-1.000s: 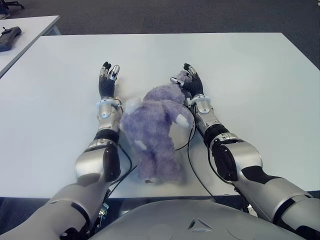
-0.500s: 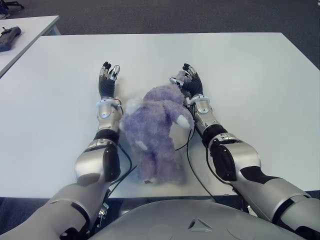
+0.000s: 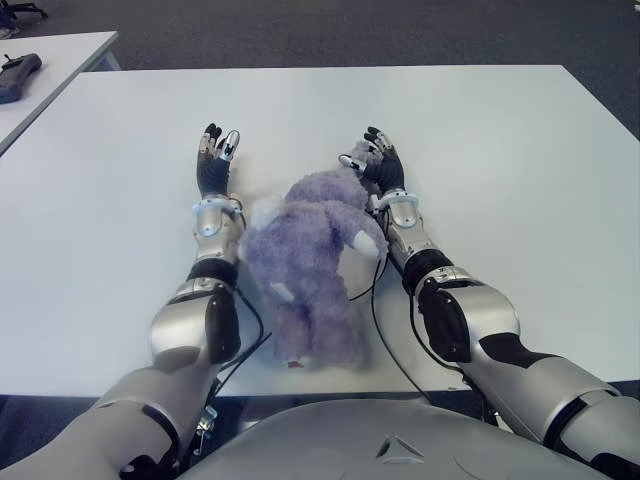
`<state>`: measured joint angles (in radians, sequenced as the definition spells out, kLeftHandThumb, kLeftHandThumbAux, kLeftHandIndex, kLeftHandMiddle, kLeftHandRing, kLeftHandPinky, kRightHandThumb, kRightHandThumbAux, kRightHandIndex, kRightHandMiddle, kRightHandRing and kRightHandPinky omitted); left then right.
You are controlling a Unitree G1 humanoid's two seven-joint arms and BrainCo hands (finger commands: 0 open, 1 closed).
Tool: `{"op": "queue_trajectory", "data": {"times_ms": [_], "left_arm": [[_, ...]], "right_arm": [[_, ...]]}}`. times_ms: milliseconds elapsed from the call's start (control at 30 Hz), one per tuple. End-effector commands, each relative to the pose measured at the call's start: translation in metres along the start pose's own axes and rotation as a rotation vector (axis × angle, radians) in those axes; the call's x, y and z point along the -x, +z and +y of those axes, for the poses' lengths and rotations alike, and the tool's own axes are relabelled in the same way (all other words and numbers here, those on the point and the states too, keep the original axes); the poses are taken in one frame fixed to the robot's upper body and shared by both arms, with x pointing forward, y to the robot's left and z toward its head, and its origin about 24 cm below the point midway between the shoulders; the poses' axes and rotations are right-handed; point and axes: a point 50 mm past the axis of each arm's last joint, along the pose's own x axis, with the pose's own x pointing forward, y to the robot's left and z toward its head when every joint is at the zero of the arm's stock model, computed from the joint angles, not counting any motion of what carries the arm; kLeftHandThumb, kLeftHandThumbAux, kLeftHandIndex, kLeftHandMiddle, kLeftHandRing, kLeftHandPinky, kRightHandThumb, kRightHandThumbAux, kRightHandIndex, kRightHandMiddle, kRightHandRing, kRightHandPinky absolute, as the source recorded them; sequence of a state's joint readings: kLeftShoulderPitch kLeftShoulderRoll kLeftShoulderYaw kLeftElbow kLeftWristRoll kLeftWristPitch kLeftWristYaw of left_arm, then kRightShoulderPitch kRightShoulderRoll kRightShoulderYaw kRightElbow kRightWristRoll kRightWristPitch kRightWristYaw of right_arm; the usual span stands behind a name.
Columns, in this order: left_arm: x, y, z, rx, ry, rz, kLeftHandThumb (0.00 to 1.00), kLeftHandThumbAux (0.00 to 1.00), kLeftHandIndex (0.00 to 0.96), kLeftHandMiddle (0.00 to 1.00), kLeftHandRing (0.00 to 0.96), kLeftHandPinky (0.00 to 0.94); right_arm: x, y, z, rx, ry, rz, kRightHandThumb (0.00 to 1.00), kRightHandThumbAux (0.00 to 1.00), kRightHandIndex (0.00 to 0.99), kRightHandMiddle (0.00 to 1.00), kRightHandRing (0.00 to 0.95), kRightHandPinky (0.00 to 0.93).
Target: Put the doll into the plate.
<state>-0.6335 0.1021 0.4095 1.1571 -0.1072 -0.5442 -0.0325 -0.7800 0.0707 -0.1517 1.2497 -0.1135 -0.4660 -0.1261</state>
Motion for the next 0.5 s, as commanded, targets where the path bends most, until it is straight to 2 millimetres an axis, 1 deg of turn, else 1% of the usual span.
{"op": "queue_trajectory", "data": {"times_ms": [33,500], "left_arm": [[0.0981,-0.1047,0.0336,0.023,0.112,0.41,0.0,0.549,0.012,0.07,0.044,0.016],[0.0985,-0.105,0.0362,0.016,0.111,0.417,0.0,0.546,0.015,0.071,0.043,0.021]], "right_arm": [[0.064,-0.0966,0.0113,-0.06,-0.019,0.417,0.0,0.803,0.103,0.121,0.113,0.122],[0.0644,-0.0964,0.0136,-0.064,-0.016,0.413,0.0,0.824,0.11,0.126,0.116,0.13]]}}
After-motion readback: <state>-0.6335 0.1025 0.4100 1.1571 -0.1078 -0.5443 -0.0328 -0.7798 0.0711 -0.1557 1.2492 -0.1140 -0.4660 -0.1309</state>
